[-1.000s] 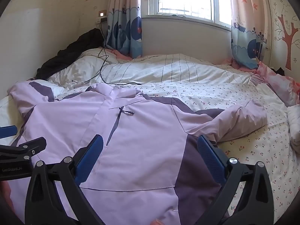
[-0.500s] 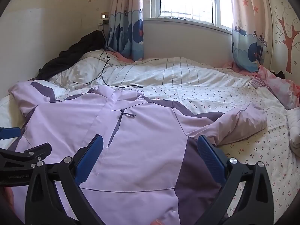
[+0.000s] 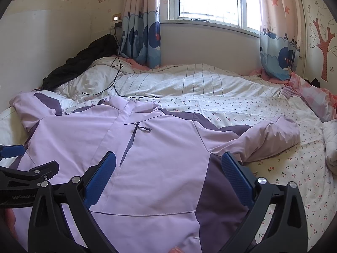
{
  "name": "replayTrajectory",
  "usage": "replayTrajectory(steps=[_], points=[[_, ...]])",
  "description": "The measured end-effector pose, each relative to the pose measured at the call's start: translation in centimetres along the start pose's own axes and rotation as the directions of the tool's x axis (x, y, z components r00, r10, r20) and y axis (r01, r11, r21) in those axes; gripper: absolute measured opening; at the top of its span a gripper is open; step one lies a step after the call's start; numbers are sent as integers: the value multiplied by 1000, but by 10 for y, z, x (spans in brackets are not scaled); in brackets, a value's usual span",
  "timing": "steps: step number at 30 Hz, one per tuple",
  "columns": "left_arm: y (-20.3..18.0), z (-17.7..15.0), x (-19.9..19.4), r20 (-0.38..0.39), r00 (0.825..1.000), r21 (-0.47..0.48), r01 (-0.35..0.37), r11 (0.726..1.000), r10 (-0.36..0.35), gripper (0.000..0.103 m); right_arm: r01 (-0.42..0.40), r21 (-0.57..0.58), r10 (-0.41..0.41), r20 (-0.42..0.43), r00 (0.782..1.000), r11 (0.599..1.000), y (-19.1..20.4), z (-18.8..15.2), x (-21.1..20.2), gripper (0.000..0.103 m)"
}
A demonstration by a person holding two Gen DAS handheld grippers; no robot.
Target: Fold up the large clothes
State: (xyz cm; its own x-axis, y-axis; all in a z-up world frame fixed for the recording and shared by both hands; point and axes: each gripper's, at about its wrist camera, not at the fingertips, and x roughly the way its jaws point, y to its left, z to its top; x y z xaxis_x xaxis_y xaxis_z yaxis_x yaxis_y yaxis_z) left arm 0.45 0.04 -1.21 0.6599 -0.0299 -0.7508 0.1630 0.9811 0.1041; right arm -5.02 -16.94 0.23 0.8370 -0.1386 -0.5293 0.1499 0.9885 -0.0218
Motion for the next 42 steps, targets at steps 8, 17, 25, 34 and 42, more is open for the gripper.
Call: replayTrajectory(steps=[8,17,25,34,42], points=[[1,0,1,1,1000,2,-6,1000,6,97,1,1,-1,-1,1000,1000,0,0,0,97],[3,0,3,-1,1000,2,-13,1000,13,97,-2,2,2,-3,1000,1000,-1,-1,1,97],[2,-2,6,-15,1000,5,-8,1000,8,97,-4,6,4,-5,1000,1000,-3,-1,1,97],[-1,0,5,-4,999,1,38,999,-38,97,-4,9,4,-6,1000,1000,-4,-1,1,97],[-2,0,3,11,1000,4,6,1000,-6,97,-7,12,7,-9,1000,1000,-5,-2,2,97]])
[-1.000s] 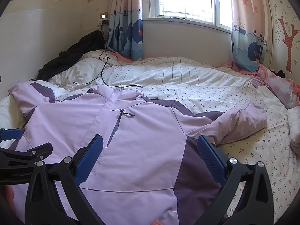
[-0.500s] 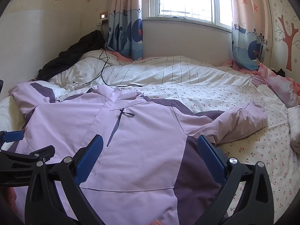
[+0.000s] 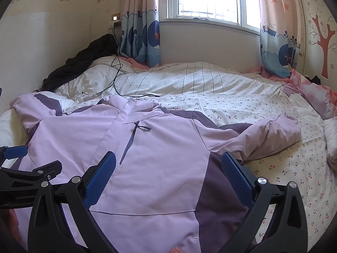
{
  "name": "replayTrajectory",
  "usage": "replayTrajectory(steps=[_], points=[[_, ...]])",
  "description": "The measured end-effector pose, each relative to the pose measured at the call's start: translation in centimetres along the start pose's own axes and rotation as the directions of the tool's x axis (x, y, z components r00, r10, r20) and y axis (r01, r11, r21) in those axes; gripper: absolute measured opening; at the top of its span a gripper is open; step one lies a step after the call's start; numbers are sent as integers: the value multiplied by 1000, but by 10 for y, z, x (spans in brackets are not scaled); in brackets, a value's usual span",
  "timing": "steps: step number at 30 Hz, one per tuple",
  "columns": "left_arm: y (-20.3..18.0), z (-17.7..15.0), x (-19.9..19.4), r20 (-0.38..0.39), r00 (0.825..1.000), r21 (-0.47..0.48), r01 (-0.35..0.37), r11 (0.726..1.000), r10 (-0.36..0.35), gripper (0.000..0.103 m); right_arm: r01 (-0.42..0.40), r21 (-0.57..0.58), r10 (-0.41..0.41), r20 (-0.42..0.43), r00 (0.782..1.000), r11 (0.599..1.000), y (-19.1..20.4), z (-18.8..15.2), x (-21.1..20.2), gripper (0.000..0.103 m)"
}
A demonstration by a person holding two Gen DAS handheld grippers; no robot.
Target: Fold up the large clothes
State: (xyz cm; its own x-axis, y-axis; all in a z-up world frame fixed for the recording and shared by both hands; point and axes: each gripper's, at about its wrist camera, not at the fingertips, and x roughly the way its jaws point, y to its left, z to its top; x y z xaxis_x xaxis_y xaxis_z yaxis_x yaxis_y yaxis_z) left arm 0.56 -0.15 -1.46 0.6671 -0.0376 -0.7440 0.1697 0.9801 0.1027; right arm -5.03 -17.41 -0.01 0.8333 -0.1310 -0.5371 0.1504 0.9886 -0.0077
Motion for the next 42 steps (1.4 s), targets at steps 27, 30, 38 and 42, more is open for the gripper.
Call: replayTrajectory(steps=[27,30,38,42], points=[[12,2,17,-62,998,-82,-7,997,2,97,-17,8,17,-71,997,1000,-11,-8,15,97],[13,3,18,-65,998,-81,-11,997,6,97,-29,4,29,-83,996,1000,-10,-9,17,97],[24,3,23,-70,998,-148,-12,989,1,97,-56,20,58,-131,990,998,-11,-11,25,97],[23,3,26,-78,997,-138,-31,990,20,97,-59,7,60,-130,990,998,-7,-10,26,97]])
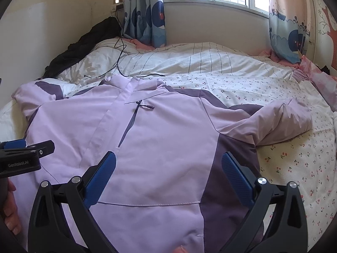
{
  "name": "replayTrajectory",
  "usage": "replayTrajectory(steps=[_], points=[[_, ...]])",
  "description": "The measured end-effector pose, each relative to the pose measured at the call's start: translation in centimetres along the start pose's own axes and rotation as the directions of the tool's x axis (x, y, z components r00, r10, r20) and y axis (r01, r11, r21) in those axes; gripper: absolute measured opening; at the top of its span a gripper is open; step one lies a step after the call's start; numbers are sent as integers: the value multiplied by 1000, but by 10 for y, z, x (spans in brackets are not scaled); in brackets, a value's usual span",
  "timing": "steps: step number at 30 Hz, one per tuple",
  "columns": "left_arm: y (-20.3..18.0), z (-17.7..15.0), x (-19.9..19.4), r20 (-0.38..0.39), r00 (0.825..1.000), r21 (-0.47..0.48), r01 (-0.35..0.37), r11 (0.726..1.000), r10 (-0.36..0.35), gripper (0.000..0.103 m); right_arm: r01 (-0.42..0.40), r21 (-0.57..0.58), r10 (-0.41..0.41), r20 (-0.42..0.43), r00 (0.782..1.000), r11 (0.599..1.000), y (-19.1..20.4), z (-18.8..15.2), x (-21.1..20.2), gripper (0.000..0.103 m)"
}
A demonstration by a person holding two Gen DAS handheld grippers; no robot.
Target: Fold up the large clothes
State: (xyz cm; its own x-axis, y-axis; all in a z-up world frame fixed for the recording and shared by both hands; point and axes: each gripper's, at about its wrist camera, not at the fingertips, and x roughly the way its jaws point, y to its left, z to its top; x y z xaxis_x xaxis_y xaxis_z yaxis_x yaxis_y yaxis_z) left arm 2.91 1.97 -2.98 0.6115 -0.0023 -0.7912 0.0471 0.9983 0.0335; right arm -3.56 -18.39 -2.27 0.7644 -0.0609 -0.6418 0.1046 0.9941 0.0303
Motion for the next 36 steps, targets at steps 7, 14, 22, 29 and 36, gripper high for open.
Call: replayTrajectory(steps=[7,14,22,29,36], points=[[-4,-1,1,-6,1000,15,9,1000,-9,97,-1,20,1,-2,1000,1000,-5,1,1,97],[-2,-2,-1,-11,1000,14,21,1000,-21,97,-8,39,8,-1,1000,999,-10,2,1,97],[2,-3,-4,18,1000,-20,14,1000,-13,97,-24,36,24,2,1000,999,-8,2,1,97],[12,2,-3,54,999,-109,4,994,2,97,-69,47,69,6,998,997,-7,7,-3,97],[10,1,0,49,999,-121,9,993,-3,97,-87,52,87,-1,996,995,-7,8,-3,97]])
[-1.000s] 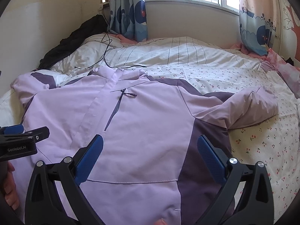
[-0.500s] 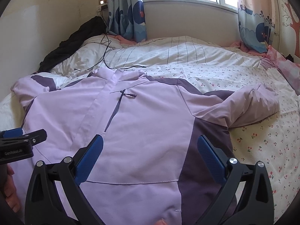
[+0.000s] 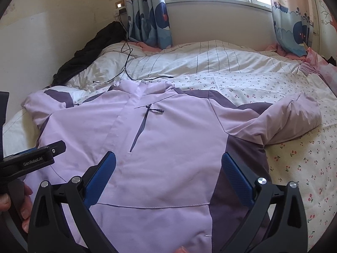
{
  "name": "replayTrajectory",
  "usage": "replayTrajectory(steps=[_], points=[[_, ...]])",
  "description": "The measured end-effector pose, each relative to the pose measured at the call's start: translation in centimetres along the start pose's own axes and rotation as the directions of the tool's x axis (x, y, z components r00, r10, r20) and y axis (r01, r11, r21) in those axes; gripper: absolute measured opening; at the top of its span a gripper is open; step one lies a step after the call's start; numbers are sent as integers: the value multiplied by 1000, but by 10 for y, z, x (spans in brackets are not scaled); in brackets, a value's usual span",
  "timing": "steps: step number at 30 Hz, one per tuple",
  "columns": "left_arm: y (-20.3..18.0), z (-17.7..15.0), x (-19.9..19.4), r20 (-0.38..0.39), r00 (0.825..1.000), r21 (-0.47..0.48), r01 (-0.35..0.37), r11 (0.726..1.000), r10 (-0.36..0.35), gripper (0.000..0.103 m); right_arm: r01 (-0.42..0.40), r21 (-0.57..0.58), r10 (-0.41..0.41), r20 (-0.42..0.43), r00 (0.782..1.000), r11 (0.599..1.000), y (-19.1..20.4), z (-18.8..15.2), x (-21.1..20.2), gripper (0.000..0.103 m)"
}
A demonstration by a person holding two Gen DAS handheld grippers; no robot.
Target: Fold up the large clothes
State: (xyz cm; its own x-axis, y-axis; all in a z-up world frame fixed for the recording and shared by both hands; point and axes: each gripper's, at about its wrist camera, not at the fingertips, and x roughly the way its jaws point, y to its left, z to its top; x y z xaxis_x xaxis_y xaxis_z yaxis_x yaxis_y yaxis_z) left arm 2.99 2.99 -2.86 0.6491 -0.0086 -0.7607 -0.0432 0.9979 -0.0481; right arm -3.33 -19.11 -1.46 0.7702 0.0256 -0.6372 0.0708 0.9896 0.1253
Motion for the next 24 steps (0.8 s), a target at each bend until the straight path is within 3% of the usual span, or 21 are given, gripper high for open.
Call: replayTrajectory(steps=[24], points=[[2,-1,1,-7,1000,-2,10,1000,-10,97,-2,1,2,-1,1000,1000,2,-3,1,97]])
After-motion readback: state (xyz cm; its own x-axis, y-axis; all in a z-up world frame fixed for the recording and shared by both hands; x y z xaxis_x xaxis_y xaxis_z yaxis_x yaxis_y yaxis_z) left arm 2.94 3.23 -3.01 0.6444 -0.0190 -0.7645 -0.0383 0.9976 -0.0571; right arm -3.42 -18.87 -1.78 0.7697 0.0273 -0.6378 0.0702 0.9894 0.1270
